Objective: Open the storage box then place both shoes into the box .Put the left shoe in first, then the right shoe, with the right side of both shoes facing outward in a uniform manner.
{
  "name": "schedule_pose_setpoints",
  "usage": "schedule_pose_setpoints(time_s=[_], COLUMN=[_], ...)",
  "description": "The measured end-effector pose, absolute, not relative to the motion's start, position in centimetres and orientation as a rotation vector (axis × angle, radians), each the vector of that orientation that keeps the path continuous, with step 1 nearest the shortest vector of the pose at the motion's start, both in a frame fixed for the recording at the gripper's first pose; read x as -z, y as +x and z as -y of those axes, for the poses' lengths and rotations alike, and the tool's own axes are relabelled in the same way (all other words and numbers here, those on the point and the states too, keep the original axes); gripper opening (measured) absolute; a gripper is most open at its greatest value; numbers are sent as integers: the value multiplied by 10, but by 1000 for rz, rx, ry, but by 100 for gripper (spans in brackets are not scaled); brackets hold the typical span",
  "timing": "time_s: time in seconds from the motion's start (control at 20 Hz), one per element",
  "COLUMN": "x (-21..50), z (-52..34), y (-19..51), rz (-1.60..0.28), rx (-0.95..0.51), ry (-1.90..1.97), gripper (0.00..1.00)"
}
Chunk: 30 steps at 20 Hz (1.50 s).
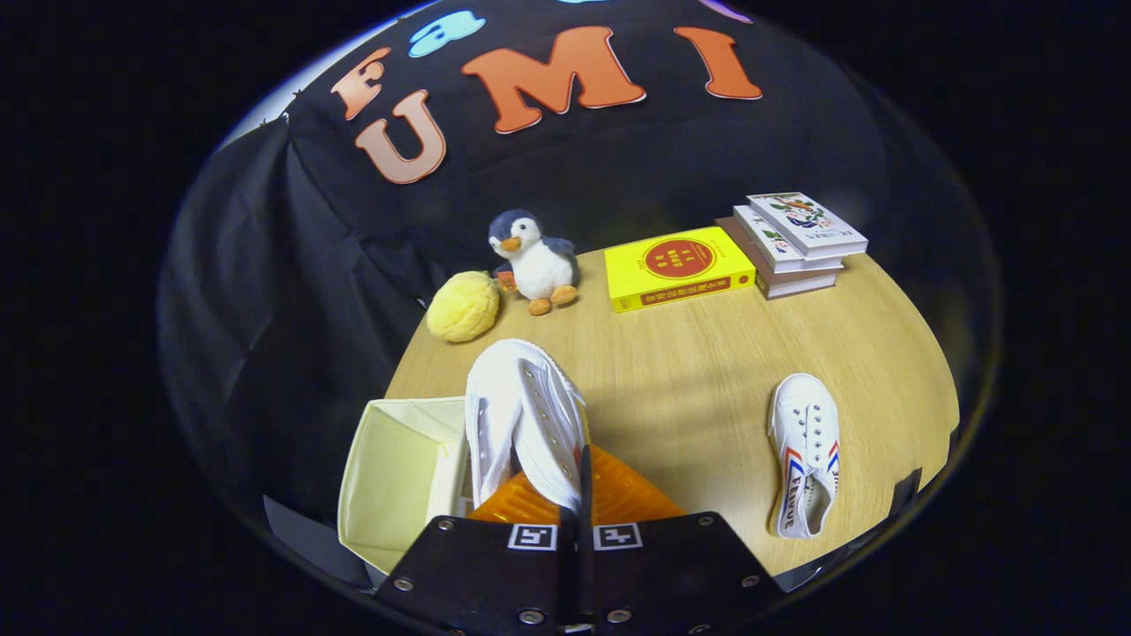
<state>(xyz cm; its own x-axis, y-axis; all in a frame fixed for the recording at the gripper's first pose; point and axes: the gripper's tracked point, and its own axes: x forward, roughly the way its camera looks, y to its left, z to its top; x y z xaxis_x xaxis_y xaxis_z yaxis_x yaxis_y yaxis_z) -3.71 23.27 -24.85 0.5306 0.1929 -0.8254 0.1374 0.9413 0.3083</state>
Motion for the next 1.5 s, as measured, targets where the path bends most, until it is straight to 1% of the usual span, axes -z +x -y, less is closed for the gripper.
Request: schedule_pose_setpoints(time_s=[0.15, 0.45, 0.65, 1.0, 1.35, 1.45, 1.5], x=[238, 242, 262, 296, 310, 313, 313], z=[-279, -356, -384, -421, -450, -460, -467], y=[-38, -46, -45, -50, -66, -76, -78], rz=[-1054, -1168, -1236, -1357, -1366, -1393, -1395], rx=[-109, -161, -139, -29, -71, -116, -156], ry=[373, 428, 436, 477, 513, 535, 562], gripper=[1, 1, 1, 3, 3, 8, 21])
